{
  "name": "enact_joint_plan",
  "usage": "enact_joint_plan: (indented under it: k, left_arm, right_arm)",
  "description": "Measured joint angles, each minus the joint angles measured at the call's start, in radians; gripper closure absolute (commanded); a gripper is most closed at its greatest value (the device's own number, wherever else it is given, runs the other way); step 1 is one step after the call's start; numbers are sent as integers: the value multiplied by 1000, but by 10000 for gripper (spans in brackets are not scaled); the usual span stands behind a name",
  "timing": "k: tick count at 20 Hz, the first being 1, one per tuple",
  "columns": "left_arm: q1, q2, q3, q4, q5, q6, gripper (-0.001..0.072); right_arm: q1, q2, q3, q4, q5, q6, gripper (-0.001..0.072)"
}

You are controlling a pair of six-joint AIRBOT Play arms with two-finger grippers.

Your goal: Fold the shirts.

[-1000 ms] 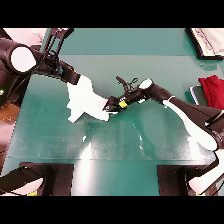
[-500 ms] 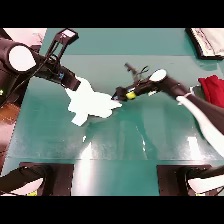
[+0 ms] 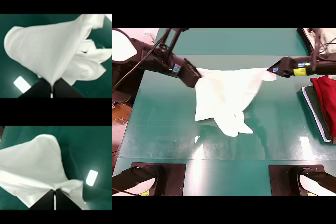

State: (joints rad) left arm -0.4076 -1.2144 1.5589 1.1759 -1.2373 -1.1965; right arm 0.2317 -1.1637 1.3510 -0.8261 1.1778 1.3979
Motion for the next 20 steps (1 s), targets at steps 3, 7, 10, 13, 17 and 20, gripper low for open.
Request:
enact_joint_plan:
  k: [3,7,10,13,17,20]
  left_arm:
    - [0,-70,3,-107,30,28,543]
    - [4,-183,6,-153,40,-3,55]
    - [42,-214,7,-126,-2,-37,55]
    - [114,-217,-4,-111,-101,-51,55]
    - [178,-172,-162,-110,-132,-54,55]
    - [195,-145,-368,-141,-101,-54,56]
  right_arm:
    - [-20,34,0,-10,18,7,701]
    - [-29,49,0,-15,32,13,701]
    - [-33,52,0,-19,43,14,701]
    - [-35,54,0,-53,58,16,701]
    - [-36,54,0,-95,73,18,701]
    - [-36,54,0,-109,74,18,701]
